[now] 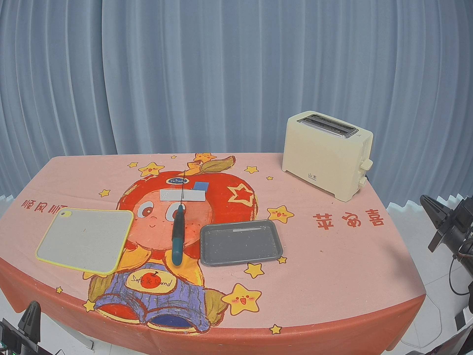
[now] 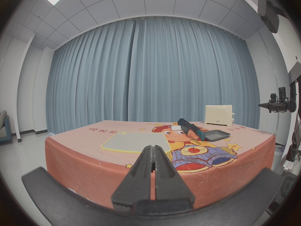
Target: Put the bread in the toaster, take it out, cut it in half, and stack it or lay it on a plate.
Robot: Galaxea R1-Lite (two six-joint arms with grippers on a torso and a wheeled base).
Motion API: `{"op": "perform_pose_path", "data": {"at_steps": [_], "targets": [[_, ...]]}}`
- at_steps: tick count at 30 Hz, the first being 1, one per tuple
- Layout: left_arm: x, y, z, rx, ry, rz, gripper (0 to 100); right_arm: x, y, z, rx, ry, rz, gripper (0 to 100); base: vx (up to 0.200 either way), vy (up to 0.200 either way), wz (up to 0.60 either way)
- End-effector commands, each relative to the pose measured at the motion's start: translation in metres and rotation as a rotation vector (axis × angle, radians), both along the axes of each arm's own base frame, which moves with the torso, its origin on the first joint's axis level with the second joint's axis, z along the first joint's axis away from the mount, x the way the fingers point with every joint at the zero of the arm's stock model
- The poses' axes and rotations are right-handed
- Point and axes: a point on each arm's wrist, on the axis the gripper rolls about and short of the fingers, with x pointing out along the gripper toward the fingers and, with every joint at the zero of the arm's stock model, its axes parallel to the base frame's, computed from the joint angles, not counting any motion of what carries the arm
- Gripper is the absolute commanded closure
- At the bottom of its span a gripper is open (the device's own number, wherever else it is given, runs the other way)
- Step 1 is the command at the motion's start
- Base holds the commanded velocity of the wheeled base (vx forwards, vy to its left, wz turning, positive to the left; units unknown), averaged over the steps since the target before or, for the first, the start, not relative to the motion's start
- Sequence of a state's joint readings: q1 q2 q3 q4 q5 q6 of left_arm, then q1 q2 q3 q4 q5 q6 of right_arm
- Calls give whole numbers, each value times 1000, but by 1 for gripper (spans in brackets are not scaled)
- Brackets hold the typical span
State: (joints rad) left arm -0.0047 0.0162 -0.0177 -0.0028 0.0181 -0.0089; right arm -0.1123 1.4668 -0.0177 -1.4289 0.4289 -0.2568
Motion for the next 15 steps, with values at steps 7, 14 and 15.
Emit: {"op": "perform_pose_path", "data": {"at_steps": [7, 14, 15], "targets": [[1, 0, -5, 0, 17, 0, 100, -2, 0, -4, 0, 22, 1, 100, 0, 0, 0], [1, 0, -5, 0, 17, 0, 100, -2, 1, -4, -17, 16, 5, 100, 0, 0, 0], [1, 0, -5, 0, 17, 0, 100, -2, 1, -4, -21, 16, 5, 100, 0, 0, 0]]}}
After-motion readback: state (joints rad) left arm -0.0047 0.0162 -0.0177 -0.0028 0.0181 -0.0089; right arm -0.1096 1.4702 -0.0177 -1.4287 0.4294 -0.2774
